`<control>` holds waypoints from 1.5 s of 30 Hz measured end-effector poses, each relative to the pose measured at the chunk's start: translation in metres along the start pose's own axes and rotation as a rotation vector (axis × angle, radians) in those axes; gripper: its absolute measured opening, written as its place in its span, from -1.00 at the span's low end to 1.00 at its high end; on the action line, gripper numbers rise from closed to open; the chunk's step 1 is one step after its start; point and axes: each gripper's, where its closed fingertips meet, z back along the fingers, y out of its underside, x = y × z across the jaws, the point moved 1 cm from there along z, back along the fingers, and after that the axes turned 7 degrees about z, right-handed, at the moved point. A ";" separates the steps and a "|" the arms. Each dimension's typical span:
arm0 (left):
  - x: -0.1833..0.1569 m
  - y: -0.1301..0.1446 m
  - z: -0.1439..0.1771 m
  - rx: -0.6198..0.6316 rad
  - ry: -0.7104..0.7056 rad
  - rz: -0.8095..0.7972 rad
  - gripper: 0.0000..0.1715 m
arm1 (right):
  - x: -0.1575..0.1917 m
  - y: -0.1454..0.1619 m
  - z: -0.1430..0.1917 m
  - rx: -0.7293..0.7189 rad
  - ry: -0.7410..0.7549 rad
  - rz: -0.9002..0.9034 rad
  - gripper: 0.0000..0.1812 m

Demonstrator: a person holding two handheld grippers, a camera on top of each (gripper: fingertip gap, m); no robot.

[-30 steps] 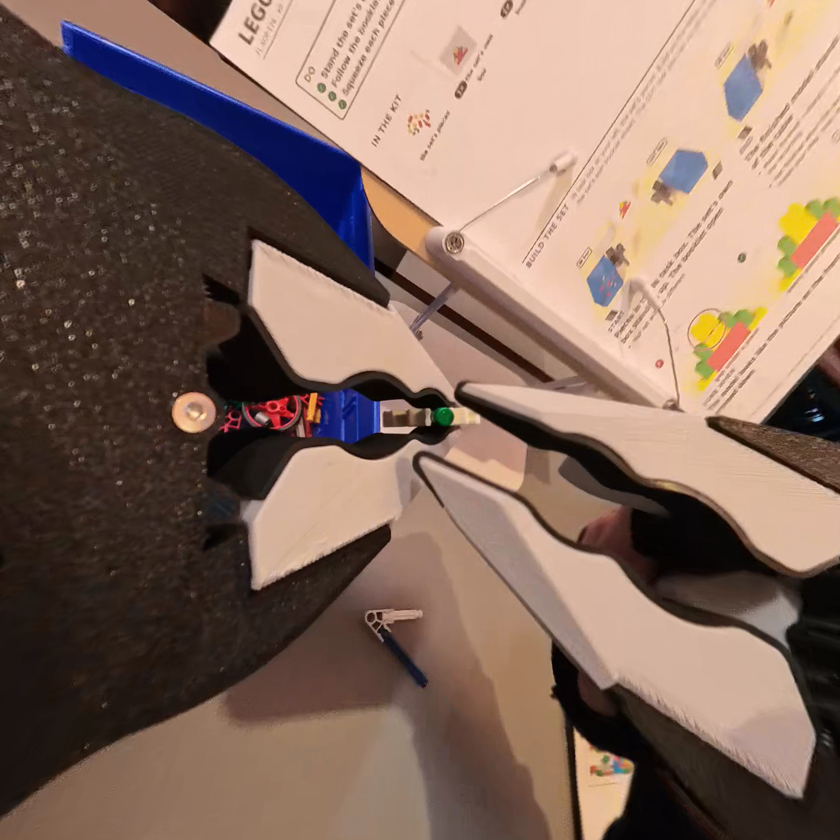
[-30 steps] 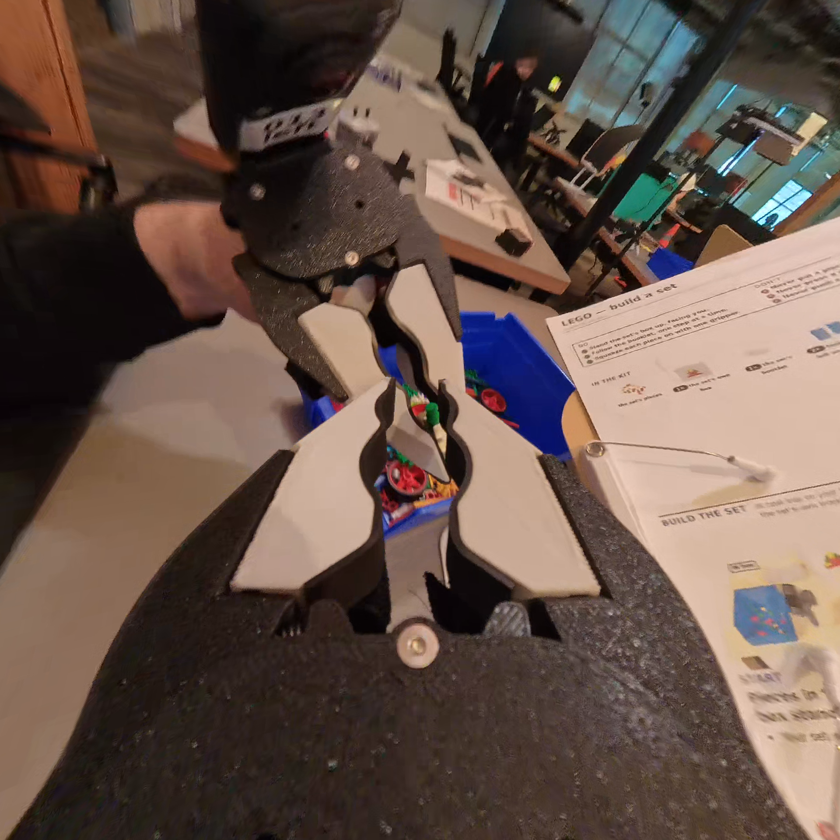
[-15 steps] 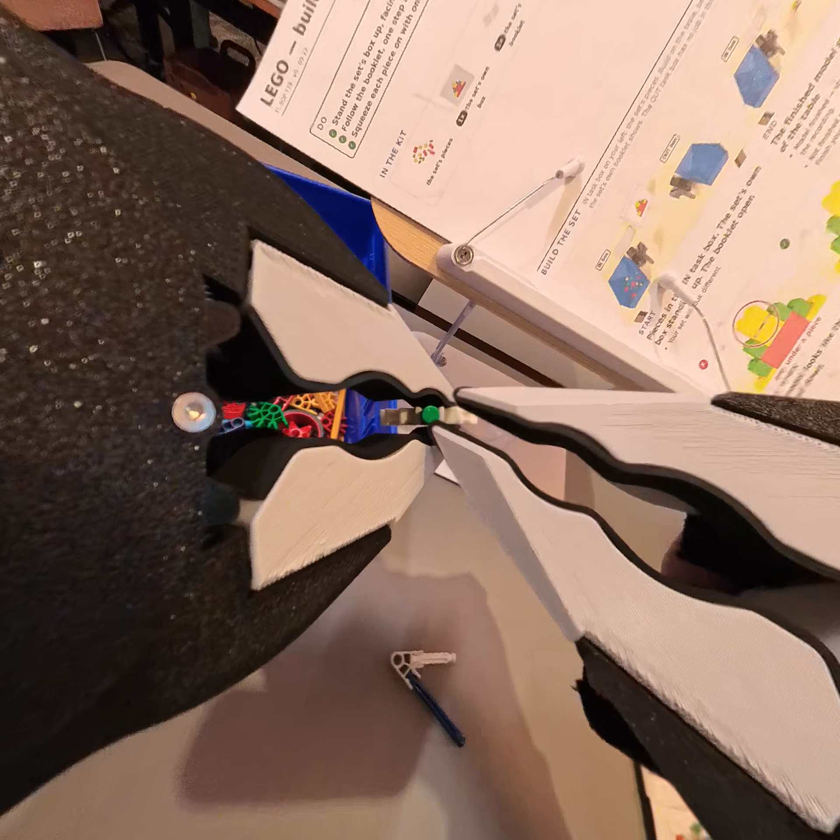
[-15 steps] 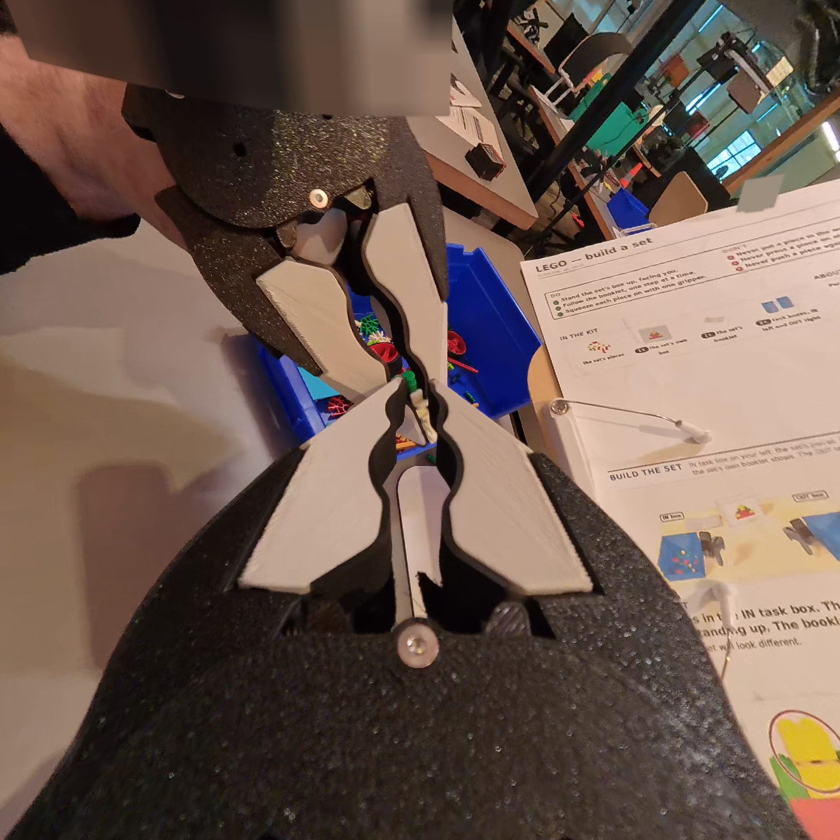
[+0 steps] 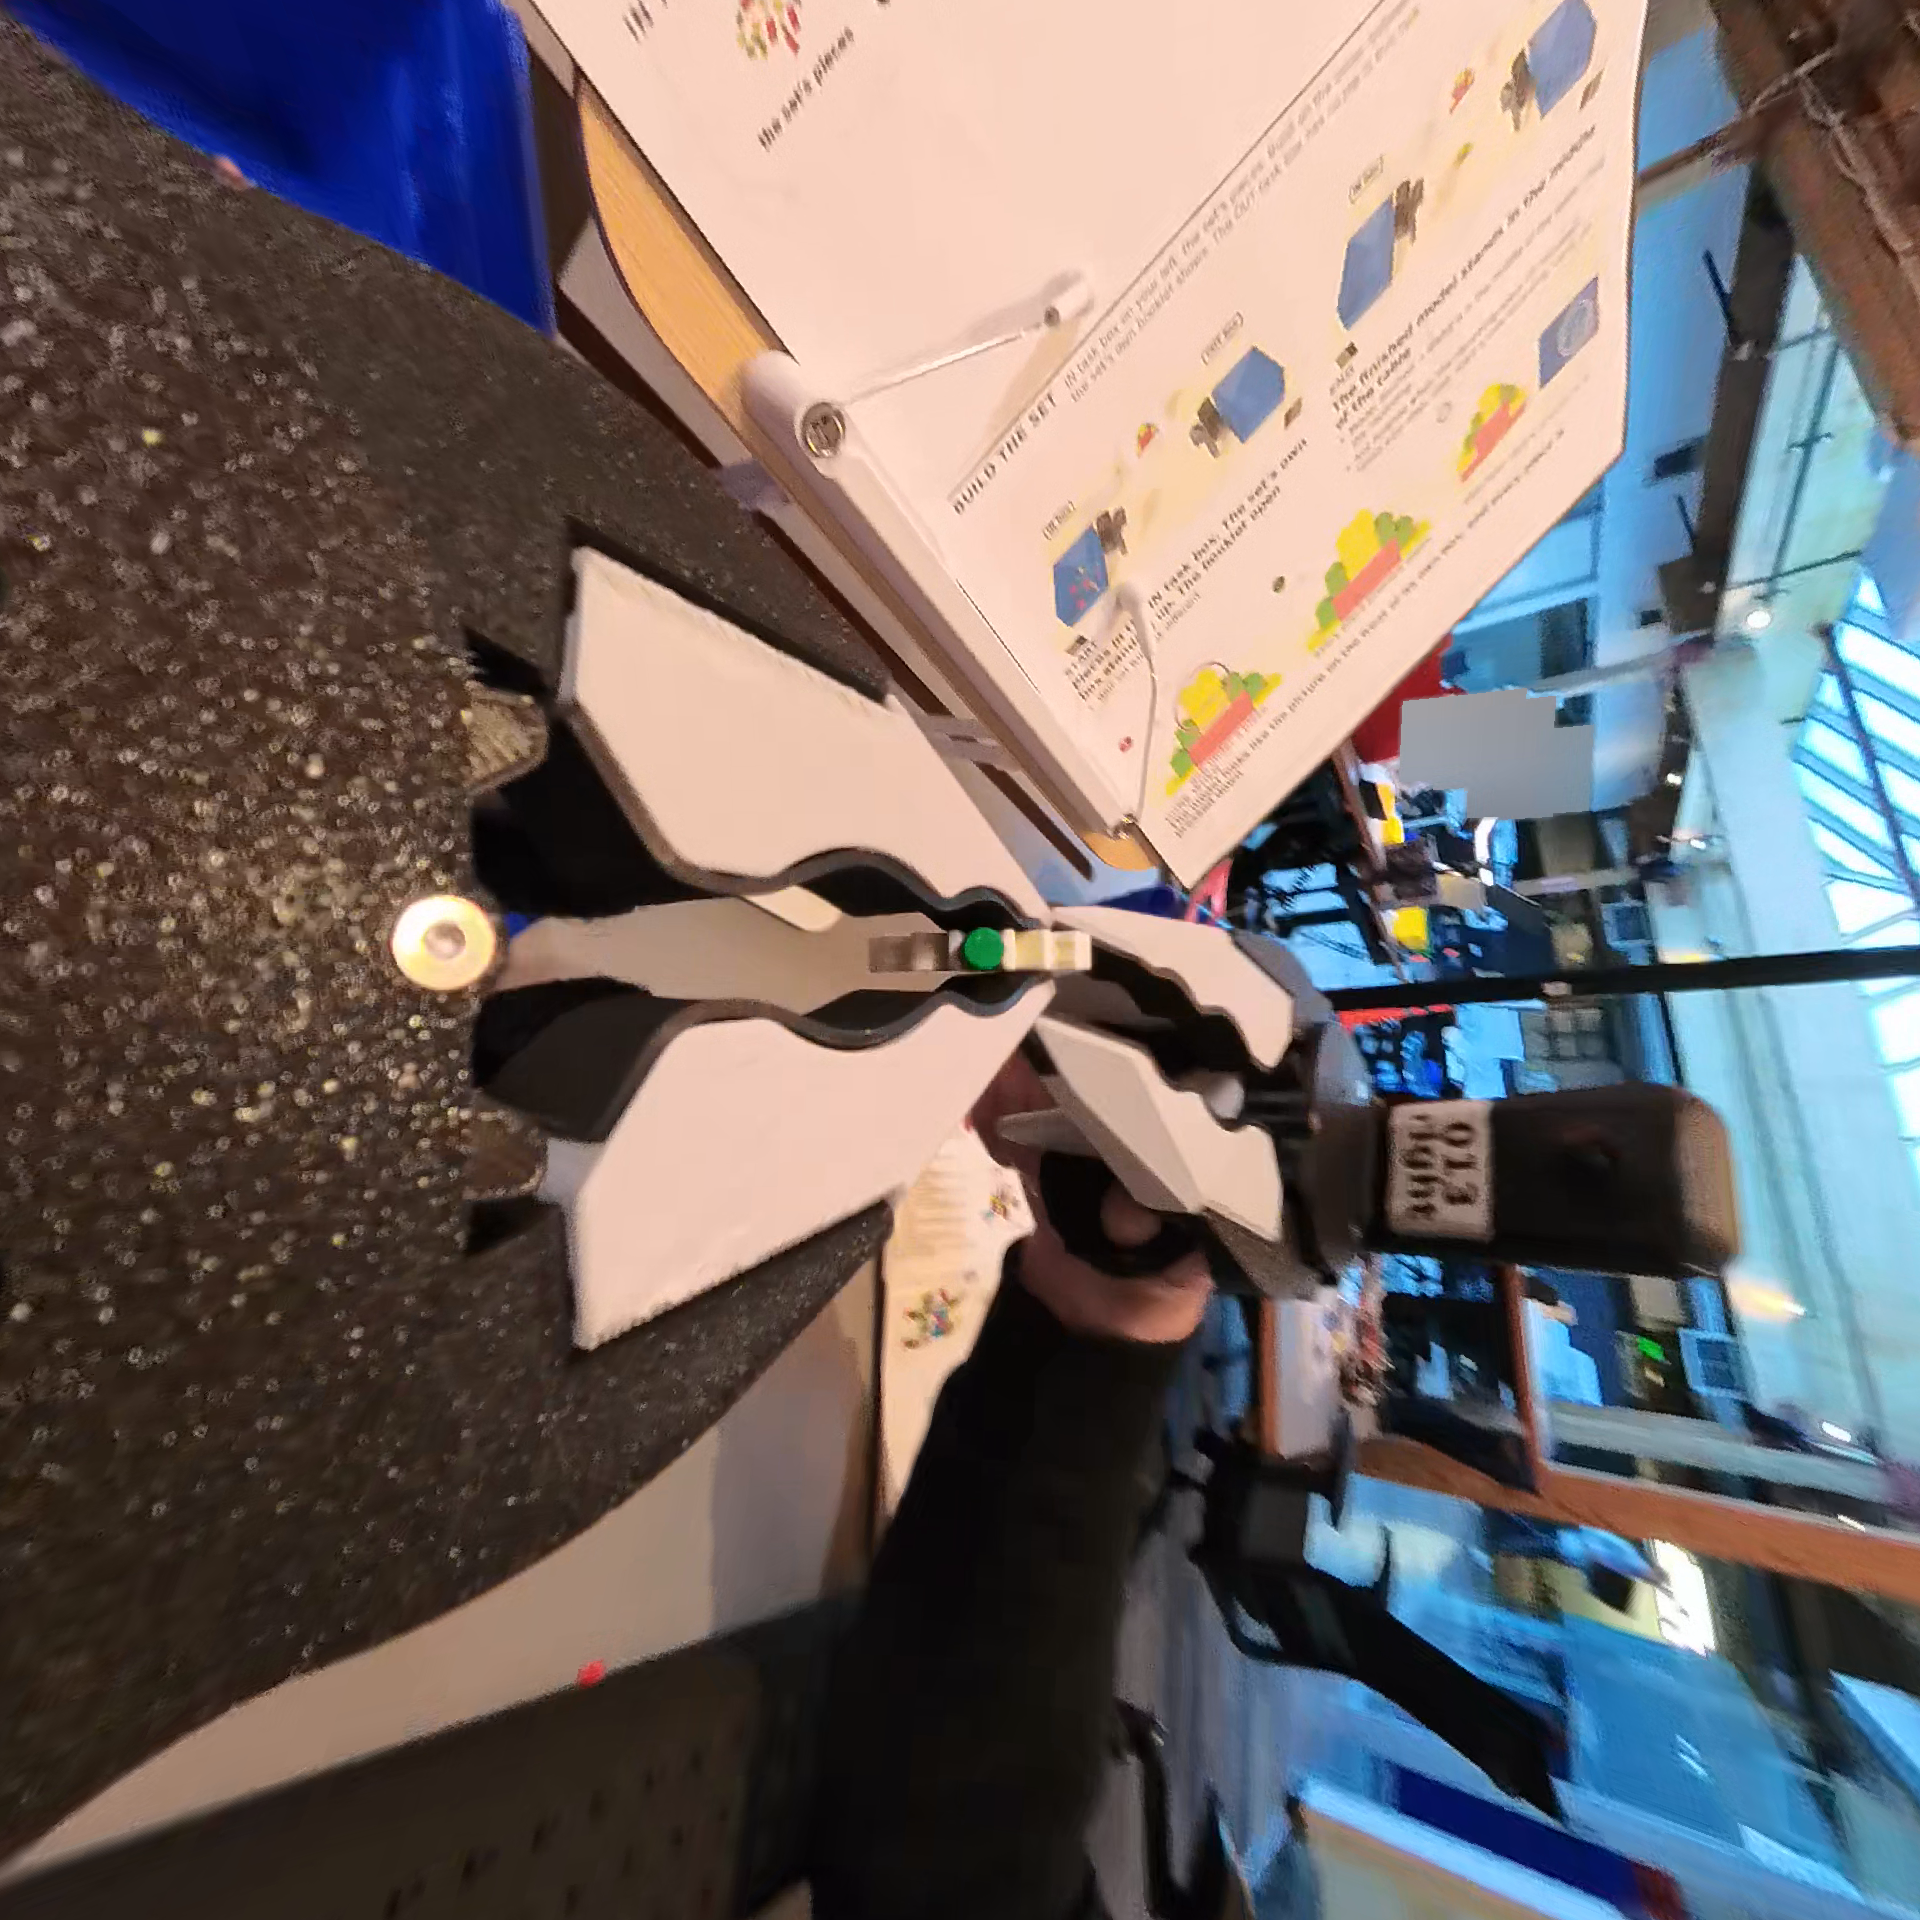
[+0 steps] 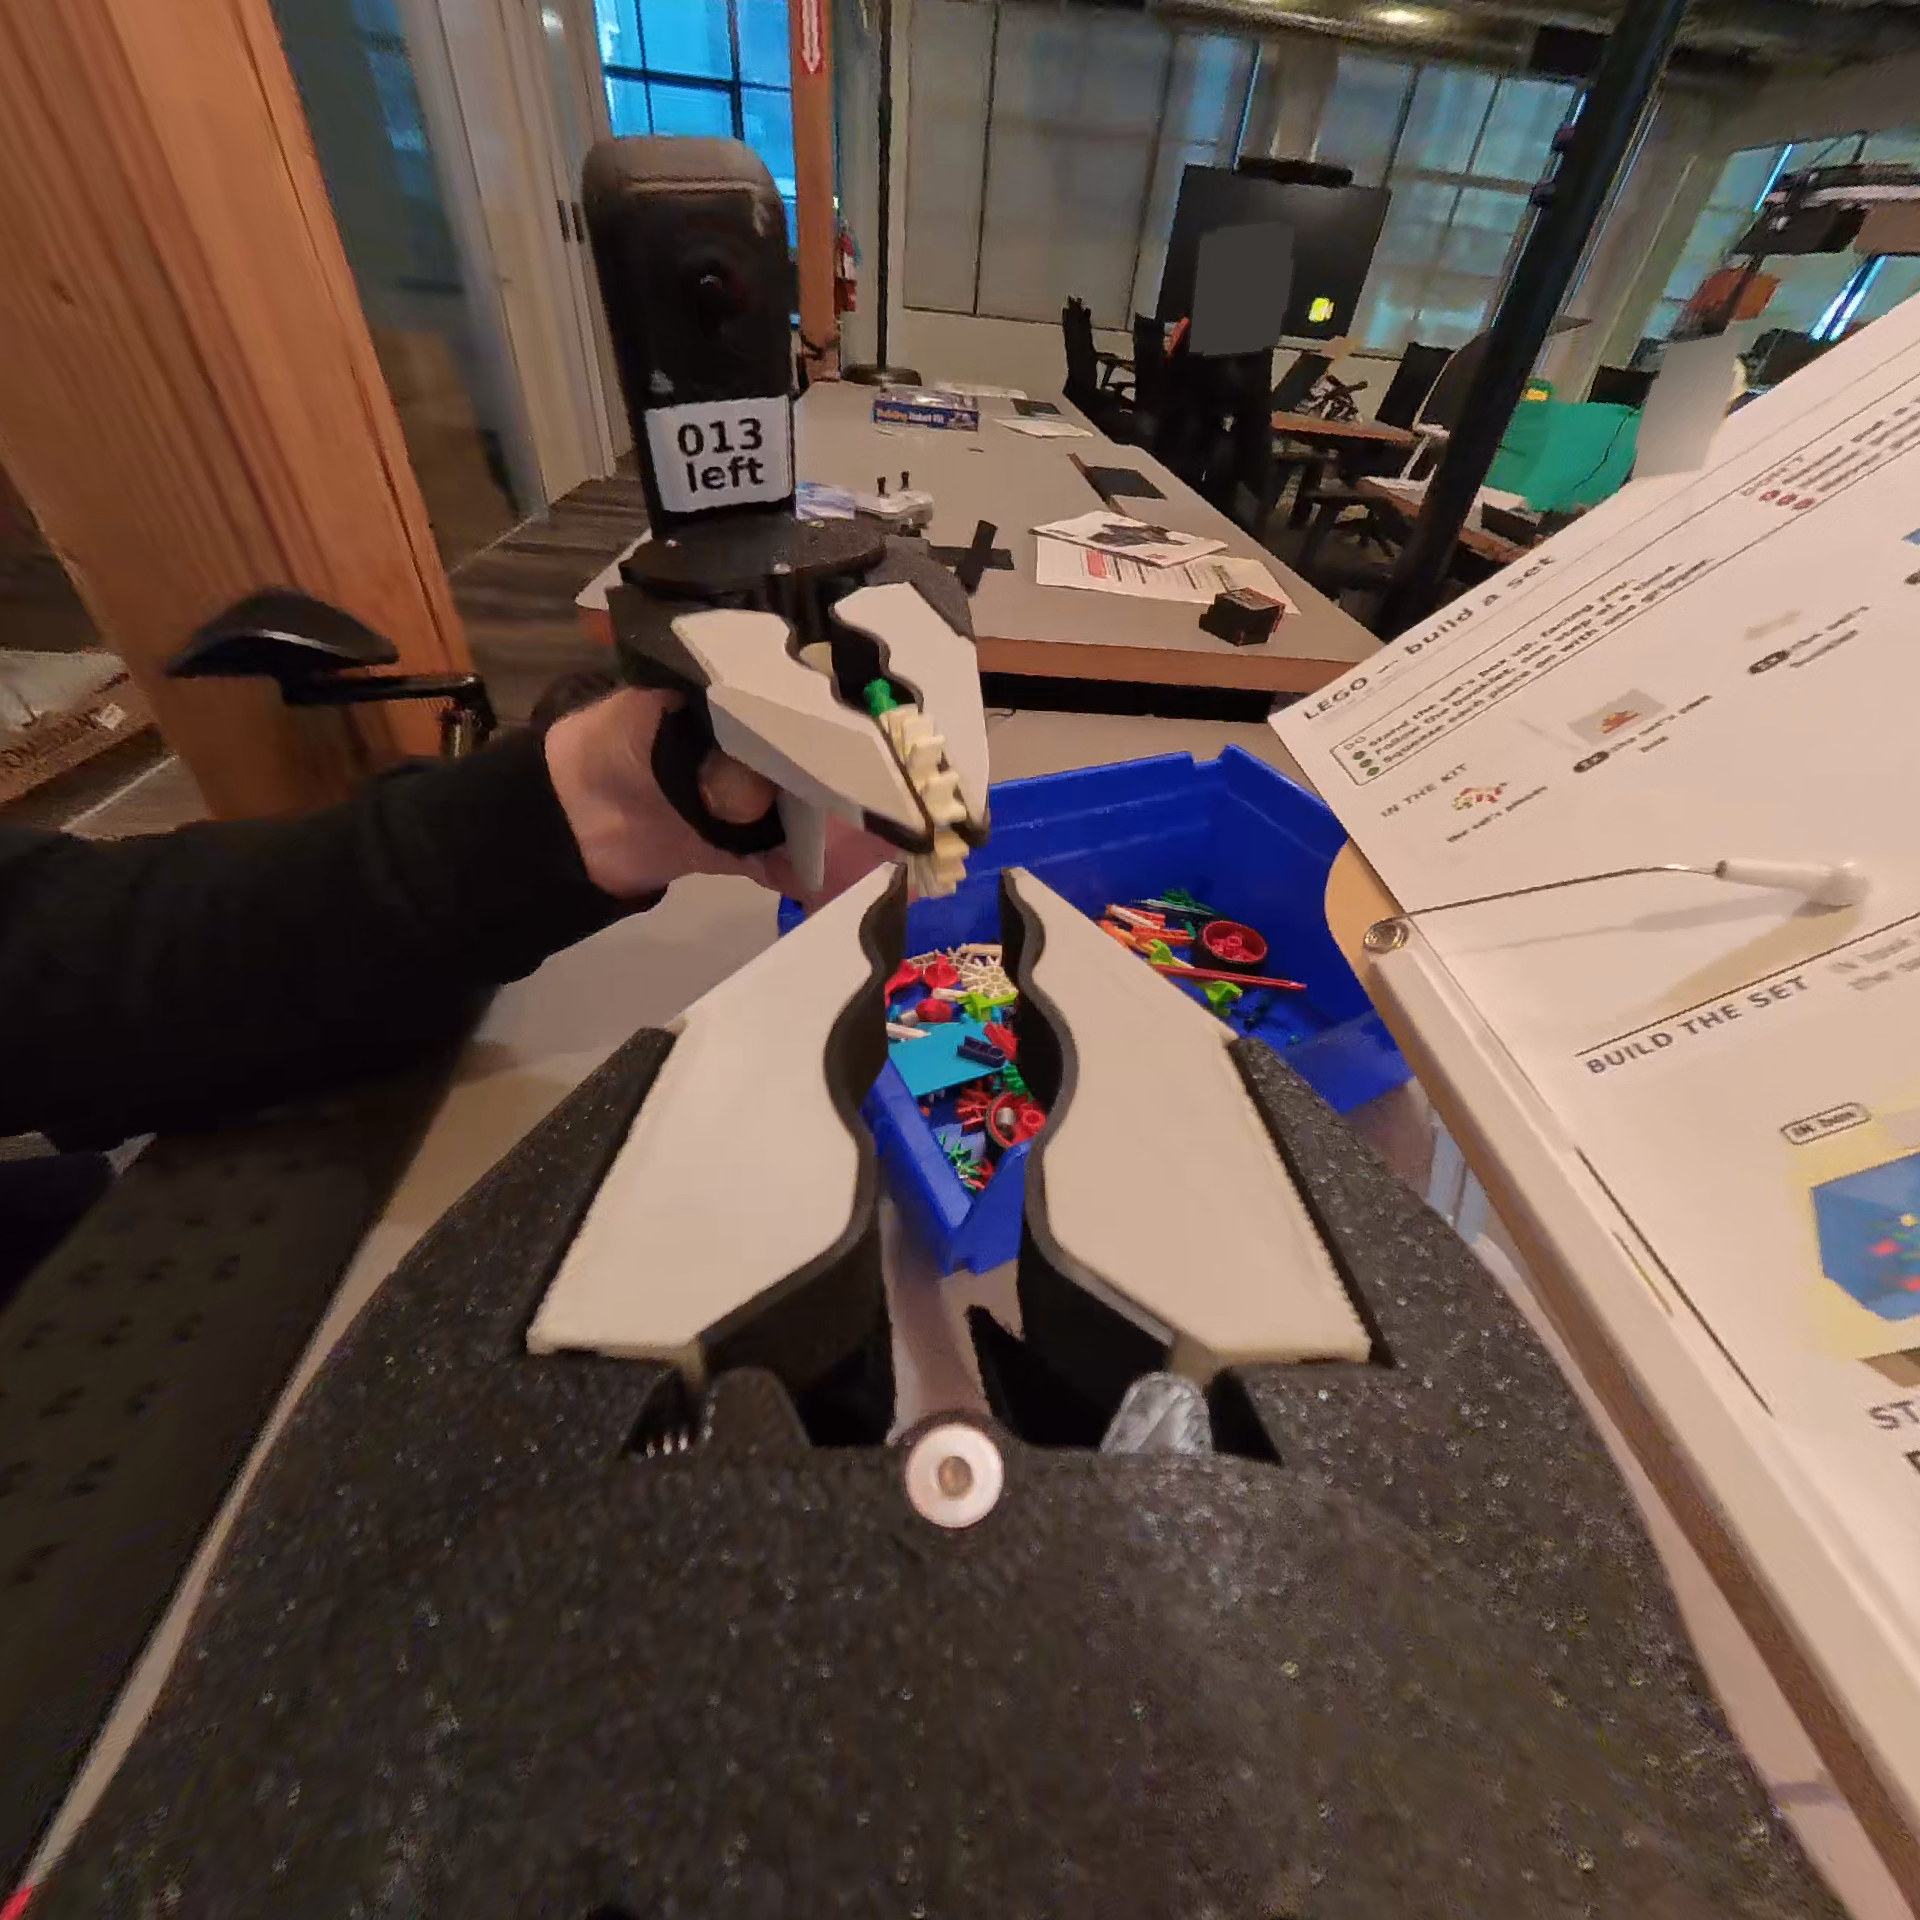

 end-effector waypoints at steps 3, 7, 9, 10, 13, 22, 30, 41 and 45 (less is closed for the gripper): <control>-0.001 -0.011 -0.002 -0.111 0.057 0.087 -0.95 | 0.004 0.004 -0.004 -0.002 -0.027 -0.027 -0.78; -0.004 -0.025 -0.008 -0.266 0.123 0.175 -0.95 | 0.003 -0.009 -0.010 -0.103 -0.024 -0.082 -0.78; -0.008 -0.027 -0.012 -0.312 0.163 0.207 -0.95 | 0.000 -0.016 -0.011 -0.171 -0.026 -0.132 -0.78; -0.008 -0.026 -0.015 -0.318 0.169 0.220 -0.95 | -0.001 -0.017 -0.012 -0.192 -0.026 -0.140 -0.83; -0.006 -0.026 -0.016 -0.349 0.183 0.251 -0.92 | 0.000 -0.017 -0.012 -0.195 -0.041 -0.143 -0.96; 0.003 -0.012 0.000 -0.089 -0.048 -0.082 -0.85 | 0.000 -0.001 0.023 0.205 0.062 0.119 -0.96; -0.030 0.021 -0.022 0.197 -0.039 -0.338 -0.81 | 0.021 0.042 0.026 0.608 0.037 0.297 -0.96; -0.023 -0.005 -0.028 -0.011 -0.033 -0.176 -0.96 | 0.000 0.004 0.028 0.359 0.140 0.220 -0.80; -0.024 -0.037 -0.019 -0.311 0.077 0.022 -0.96 | -0.002 -0.028 0.030 0.062 0.091 0.109 -0.80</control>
